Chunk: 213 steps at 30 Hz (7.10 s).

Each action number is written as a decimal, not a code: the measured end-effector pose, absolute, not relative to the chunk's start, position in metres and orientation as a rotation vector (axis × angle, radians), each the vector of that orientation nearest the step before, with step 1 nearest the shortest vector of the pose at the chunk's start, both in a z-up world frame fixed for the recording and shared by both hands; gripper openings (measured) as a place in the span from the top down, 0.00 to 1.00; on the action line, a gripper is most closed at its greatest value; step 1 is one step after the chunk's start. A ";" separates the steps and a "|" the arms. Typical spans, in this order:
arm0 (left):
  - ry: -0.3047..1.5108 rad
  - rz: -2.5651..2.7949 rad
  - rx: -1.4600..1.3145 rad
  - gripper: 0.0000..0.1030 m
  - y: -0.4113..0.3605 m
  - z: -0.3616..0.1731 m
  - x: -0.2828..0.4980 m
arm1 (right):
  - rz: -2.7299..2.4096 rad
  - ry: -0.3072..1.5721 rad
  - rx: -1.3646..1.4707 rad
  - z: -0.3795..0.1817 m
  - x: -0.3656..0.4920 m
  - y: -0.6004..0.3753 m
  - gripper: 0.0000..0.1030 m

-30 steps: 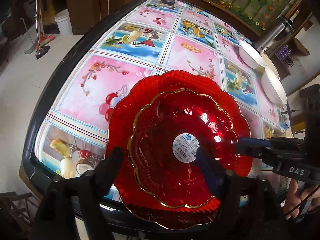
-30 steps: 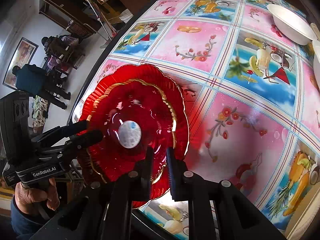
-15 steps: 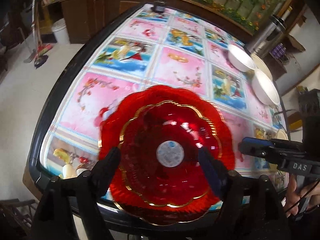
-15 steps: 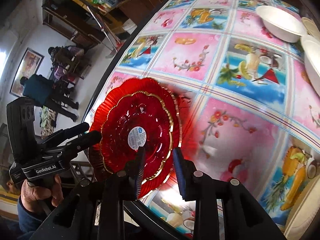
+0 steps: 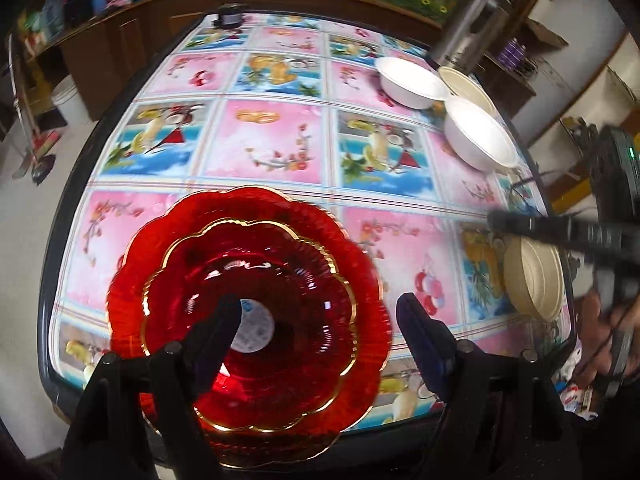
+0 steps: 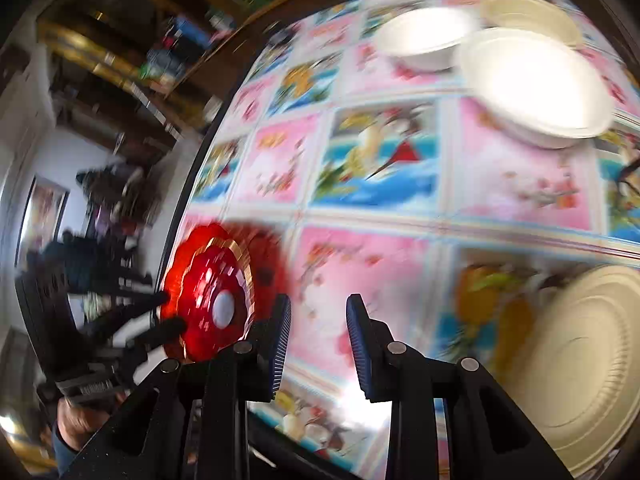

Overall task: Organize plates and bowls
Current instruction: 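Open the left gripper off the stacked plates while the right gripper grasps a white foam plate, then pass the white foam plate from the right gripper into the left gripper, then carry the white foam plate with the left gripper and lower it onto the red plates, then open the left gripper and move it toward the beige pulp plate, then grasp the rim of the beige pulp plate with the left gripper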

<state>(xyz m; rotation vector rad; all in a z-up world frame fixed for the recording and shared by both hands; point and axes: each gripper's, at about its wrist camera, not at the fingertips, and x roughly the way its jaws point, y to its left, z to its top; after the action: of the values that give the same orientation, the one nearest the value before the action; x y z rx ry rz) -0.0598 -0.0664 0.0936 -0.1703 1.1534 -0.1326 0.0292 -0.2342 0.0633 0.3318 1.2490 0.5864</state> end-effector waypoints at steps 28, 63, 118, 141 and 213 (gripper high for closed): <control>1.174 -0.013 -0.232 0.23 -0.060 0.091 -0.074 | 0.486 1.260 0.243 0.036 0.266 -0.202 0.61; 1.183 -0.179 -0.058 0.59 -0.109 0.072 0.037 | 0.485 1.258 0.240 0.048 0.044 -0.264 0.74; 1.148 0.017 -0.149 0.79 -0.012 0.088 -0.076 | 0.819 1.293 0.118 0.065 0.003 -0.122 0.86; 1.236 0.029 -0.165 0.76 0.021 0.040 -0.080 | 0.801 1.379 0.084 0.020 -0.002 -0.074 0.85; 1.243 -0.565 0.157 0.74 -0.310 0.046 -0.001 | 0.230 1.226 0.519 0.038 -0.035 -0.446 0.89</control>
<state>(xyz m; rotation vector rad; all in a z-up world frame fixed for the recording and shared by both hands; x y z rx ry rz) -0.0011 -0.3097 0.0458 0.1567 1.2431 -0.5648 -0.0346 -0.4457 0.0377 0.5191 1.2260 0.2298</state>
